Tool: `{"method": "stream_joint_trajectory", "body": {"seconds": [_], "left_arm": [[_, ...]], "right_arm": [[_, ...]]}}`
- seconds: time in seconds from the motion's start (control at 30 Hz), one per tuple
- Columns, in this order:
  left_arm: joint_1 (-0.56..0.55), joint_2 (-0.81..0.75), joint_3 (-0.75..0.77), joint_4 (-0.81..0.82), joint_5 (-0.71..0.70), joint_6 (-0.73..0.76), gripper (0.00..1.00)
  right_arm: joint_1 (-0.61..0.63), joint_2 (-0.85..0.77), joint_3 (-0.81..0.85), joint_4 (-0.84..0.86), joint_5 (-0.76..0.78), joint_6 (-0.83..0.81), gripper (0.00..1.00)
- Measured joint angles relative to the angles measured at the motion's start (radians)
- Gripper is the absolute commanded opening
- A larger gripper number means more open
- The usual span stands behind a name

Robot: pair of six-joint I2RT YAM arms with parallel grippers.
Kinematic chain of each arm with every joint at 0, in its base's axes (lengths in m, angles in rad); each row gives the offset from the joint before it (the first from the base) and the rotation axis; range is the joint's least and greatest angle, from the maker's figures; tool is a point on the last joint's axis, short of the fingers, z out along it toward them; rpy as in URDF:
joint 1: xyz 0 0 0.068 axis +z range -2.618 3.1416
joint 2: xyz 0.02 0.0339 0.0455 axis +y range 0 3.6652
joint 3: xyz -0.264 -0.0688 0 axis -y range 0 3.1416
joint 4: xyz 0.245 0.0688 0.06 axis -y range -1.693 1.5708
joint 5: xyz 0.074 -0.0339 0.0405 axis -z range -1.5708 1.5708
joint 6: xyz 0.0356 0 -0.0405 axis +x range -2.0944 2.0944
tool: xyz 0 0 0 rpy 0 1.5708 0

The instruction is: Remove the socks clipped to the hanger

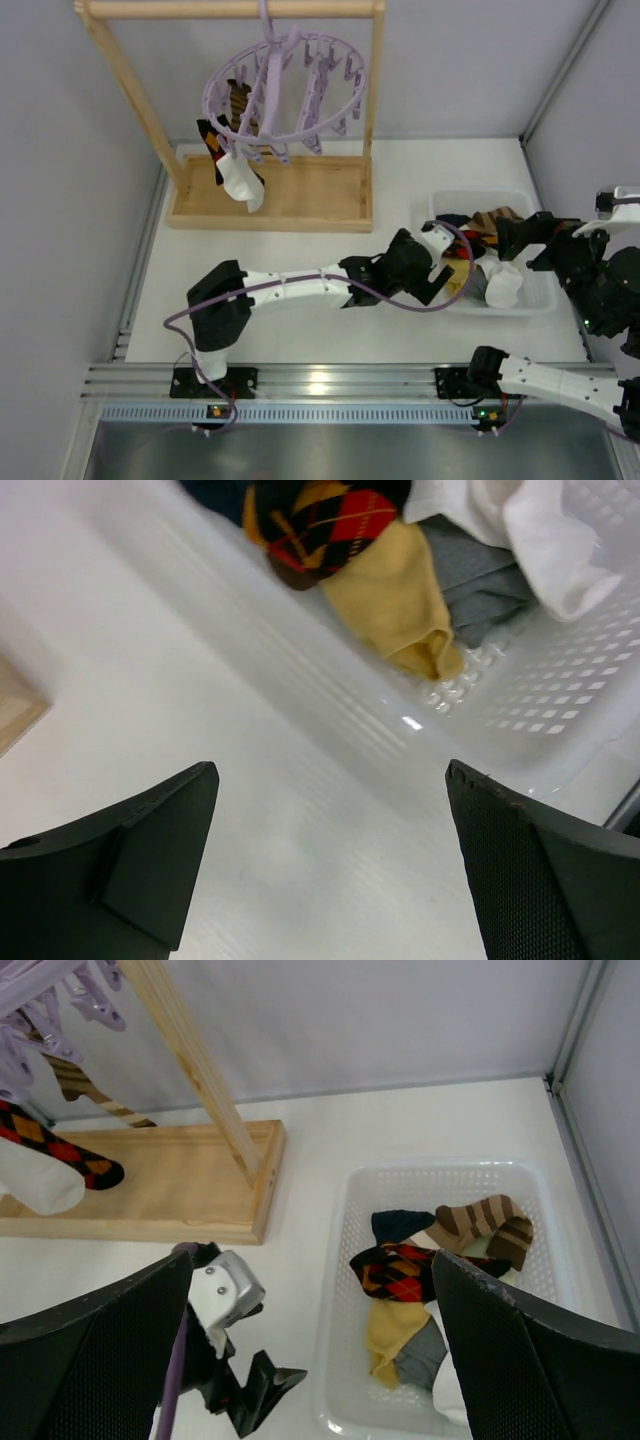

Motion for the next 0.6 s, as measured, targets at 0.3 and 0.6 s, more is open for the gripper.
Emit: {"method": "stream_joint_trajectory", "body": {"seconds": [0.3, 0.6], "left_arm": [[0.038, -0.372, -0.436, -0.009, -0.295, -0.121, 0.99], [0.253, -0.907, -0.642, -0.235, -0.447, -0.401, 0.99]], "right_arm": [[0.0, 0.078, -0.08, 0.109, -0.091, -0.029, 0.99], [-0.176, 0.279, -0.195, 0.293, -0.378, -0.064, 0.99]]}}
